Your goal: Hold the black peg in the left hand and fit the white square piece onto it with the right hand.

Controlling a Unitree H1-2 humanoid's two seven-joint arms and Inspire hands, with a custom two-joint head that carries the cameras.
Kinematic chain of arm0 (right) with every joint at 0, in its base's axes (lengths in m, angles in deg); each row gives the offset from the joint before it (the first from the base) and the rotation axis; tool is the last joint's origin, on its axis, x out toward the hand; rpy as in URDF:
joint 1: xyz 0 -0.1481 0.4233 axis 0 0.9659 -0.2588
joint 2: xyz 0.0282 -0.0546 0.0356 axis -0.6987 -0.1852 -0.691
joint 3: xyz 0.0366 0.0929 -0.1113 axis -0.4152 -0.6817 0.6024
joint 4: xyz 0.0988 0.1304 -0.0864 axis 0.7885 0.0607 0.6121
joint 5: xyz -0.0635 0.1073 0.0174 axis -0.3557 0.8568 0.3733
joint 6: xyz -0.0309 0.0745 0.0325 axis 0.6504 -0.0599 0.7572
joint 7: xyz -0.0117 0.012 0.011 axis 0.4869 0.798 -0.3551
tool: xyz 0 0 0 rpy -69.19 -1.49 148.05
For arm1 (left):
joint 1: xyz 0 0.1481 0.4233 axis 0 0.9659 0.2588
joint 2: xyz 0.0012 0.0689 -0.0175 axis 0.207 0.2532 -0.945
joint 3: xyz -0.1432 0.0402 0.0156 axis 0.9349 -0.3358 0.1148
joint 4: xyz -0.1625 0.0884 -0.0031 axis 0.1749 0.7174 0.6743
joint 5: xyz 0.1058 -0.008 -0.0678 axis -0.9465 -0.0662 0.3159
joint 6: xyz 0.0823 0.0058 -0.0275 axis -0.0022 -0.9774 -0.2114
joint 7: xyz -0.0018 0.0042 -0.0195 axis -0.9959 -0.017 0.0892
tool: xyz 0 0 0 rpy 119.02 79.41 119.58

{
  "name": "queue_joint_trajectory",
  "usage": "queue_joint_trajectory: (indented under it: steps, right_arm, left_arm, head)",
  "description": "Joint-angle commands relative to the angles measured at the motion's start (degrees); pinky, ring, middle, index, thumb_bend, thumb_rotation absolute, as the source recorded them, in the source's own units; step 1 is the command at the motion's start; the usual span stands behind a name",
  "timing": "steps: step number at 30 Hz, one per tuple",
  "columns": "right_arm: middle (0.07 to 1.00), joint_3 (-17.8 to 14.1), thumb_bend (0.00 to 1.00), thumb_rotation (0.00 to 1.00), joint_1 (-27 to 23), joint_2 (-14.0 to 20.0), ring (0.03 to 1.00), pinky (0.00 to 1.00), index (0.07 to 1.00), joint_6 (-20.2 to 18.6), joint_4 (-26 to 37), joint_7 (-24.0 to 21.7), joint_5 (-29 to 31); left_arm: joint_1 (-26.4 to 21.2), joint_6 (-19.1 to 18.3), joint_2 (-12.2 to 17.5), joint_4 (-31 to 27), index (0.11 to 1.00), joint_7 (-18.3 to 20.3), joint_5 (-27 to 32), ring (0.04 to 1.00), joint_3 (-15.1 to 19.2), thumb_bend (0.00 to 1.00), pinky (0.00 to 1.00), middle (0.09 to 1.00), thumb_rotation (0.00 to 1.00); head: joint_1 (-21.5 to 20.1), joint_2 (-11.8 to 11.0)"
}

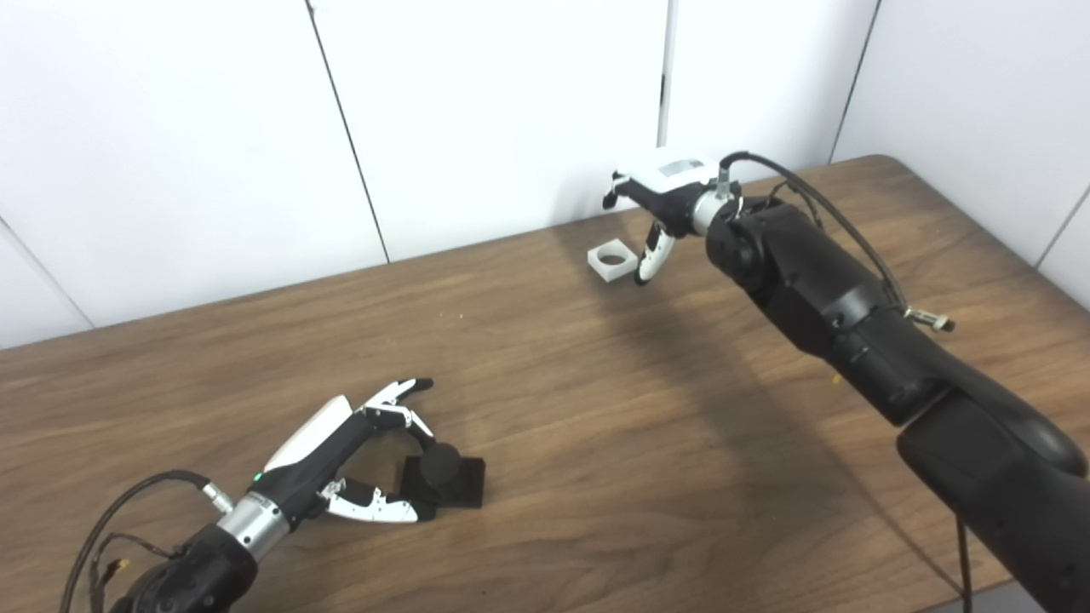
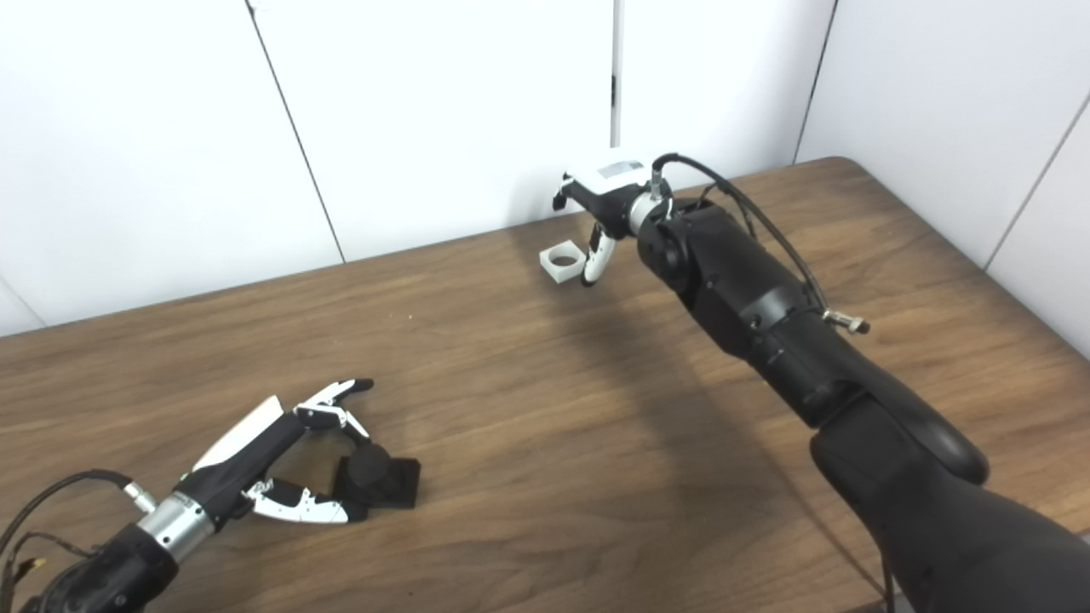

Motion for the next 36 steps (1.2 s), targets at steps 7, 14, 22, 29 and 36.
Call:
queue_joint_trajectory:
  steps: [7,14,22,29,36]
  right_arm:
    - [0.944,0.79,0.76,0.17,-6.90,-0.85,0.929,0.88,0.814,1.12,-4.40,3.45,-1.01]
    - [0.943,1.65,0.76,0.17,-8.15,-1.18,0.931,0.88,0.818,1.76,-6.89,4.25,-0.92]
    - [0.935,2.78,0.76,0.17,-9.02,-1.84,0.924,0.88,0.817,2.70,-10.14,5.55,-0.81]
    - [0.932,4.43,0.75,0.18,-9.99,-2.53,0.918,0.87,0.820,2.94,-12.91,6.18,-1.38]
    - [0.928,5.81,0.74,0.19,-10.81,-3.08,0.922,0.89,0.818,3.39,-16.09,6.78,-1.42]
  left_arm:
    - [1.34,-2.72,1.28,-0.47,0.491,1.36,-0.68,1.000,-0.10,0.52,0.96,0.974,0.06]
    - [1.68,-2.99,1.25,-0.73,0.491,1.20,-0.82,1.000,-0.10,0.52,0.96,0.977,0.07]
    - [2.13,-1.74,0.96,-0.02,0.491,0.48,-0.85,1.000,-0.24,0.52,0.94,0.973,0.06]
    - [2.47,-2.26,1.05,-0.54,0.491,0.56,-0.82,1.000,-0.26,0.52,0.96,0.979,0.06]
    - [2.47,-2.46,0.77,-0.44,0.491,0.01,-1.68,1.000,-0.46,0.52,0.95,0.976,0.06]
  head:
    - [0.48,-0.07]
    - [1.14,-0.16]
    - [1.88,-0.35]
    - [2.40,-0.26]
    - [3.25,-0.35]
